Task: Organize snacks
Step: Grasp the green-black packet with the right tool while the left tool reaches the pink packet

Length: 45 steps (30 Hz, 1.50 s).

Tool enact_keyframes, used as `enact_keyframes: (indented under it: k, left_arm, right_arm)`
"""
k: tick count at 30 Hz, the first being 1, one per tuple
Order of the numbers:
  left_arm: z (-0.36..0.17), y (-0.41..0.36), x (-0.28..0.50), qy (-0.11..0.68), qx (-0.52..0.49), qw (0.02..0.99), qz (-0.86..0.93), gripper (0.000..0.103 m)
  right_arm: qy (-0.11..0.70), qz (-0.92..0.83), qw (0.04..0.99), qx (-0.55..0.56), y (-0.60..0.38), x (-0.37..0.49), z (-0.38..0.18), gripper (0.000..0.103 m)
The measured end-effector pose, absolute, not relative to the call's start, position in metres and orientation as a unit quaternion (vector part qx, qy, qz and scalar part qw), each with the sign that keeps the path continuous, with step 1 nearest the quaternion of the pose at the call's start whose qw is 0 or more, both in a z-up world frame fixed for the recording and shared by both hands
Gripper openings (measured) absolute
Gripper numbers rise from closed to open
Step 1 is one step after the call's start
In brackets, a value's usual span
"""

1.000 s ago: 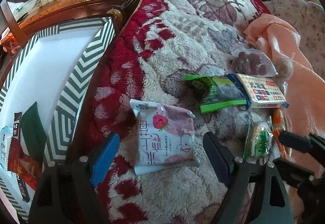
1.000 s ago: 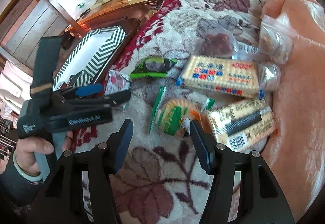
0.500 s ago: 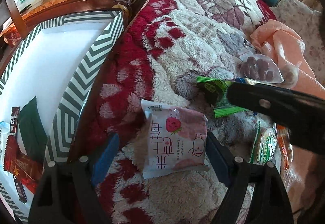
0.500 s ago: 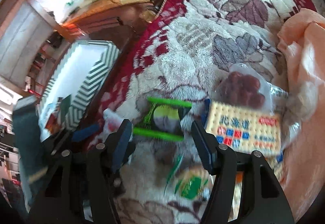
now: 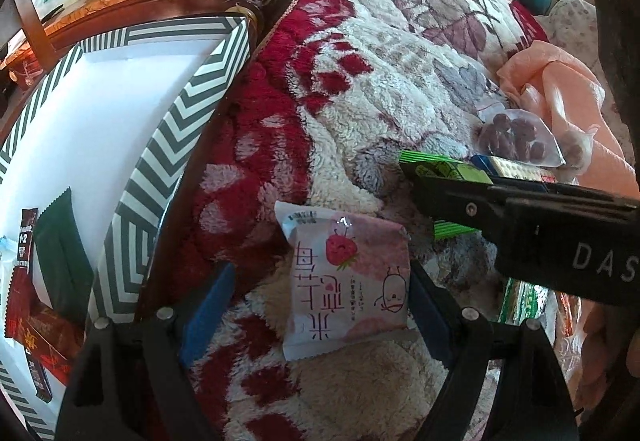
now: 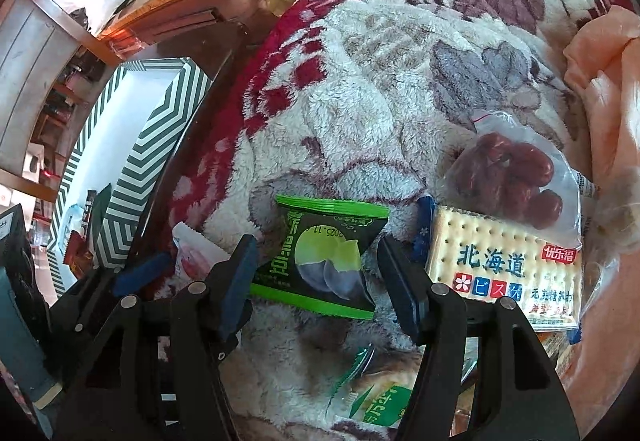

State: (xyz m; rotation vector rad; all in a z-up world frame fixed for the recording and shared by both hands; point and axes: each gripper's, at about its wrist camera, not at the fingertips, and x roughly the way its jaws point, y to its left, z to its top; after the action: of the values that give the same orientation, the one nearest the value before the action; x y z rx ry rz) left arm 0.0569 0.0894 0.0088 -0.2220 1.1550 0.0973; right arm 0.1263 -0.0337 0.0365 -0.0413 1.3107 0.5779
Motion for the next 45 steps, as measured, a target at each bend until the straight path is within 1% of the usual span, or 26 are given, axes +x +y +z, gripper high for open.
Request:
enact_keyframes:
  k: [6,9,11,12,13,14,15,21,28,34,36,37,45]
  left_arm:
    - [0.007,0.09,0.057,0.547,-0.107,0.829,0.046,0.086]
    - [0.007,0.092,0.056,0.546,-0.115,0.829,0.044,0.083]
    - [0.007,0.092,0.056,0.546,-0.113,0.829,0.043,0.075]
    - [0.007,0.092,0.055,0.544,-0.111,0.831,0.042,0.073]
    - [0.008,0.092,0.055,0.542,-0.109,0.832,0.041,0.067]
    - [0.008,0.092,0.054,0.54,-0.107,0.834,0.041,0.057]
    - [0.009,0.092,0.053,0.537,-0.108,0.836,0.041,0.054]
    - [0.012,0.094,0.043,0.532,-0.112,0.839,0.036,0.054]
    - [0.022,0.09,0.017,0.519,-0.09,0.849,0.04,0.054]
    - [0.013,0.085,0.008,0.529,-0.075,0.844,0.038,0.054]
    - [0.013,0.085,0.009,0.529,-0.074,0.845,0.039,0.054]
    - [0.014,0.085,0.009,0.527,-0.073,0.846,0.04,0.054]
    - [0.013,0.086,0.007,0.528,-0.07,0.845,0.048,0.054]
  right_arm:
    - [0.6,0.266,0.755,-0.011,-0.037,0.126,0.038,0.062]
    - [0.599,0.265,0.756,-0.009,-0.04,0.127,0.039,0.062]
    - [0.598,0.265,0.756,-0.005,-0.041,0.127,0.04,0.062]
    - [0.598,0.265,0.756,-0.004,-0.042,0.127,0.04,0.062]
    - [0.598,0.265,0.757,-0.003,-0.042,0.127,0.04,0.062]
    - [0.597,0.265,0.757,-0.002,-0.043,0.127,0.04,0.062]
    - [0.597,0.265,0.757,0.0,-0.043,0.127,0.04,0.062]
    - [0.598,0.268,0.755,0.003,-0.041,0.125,0.04,0.062]
    - [0.613,0.268,0.743,-0.015,-0.028,0.125,0.031,0.062]
    - [0.607,0.279,0.743,-0.029,-0.019,0.128,0.028,0.062]
    - [0.596,0.283,0.751,-0.016,-0.024,0.128,0.029,0.057]
    - [0.592,0.284,0.754,-0.012,-0.027,0.127,0.029,0.051]
    - [0.568,0.302,0.765,-0.038,-0.036,0.105,0.033,0.043]
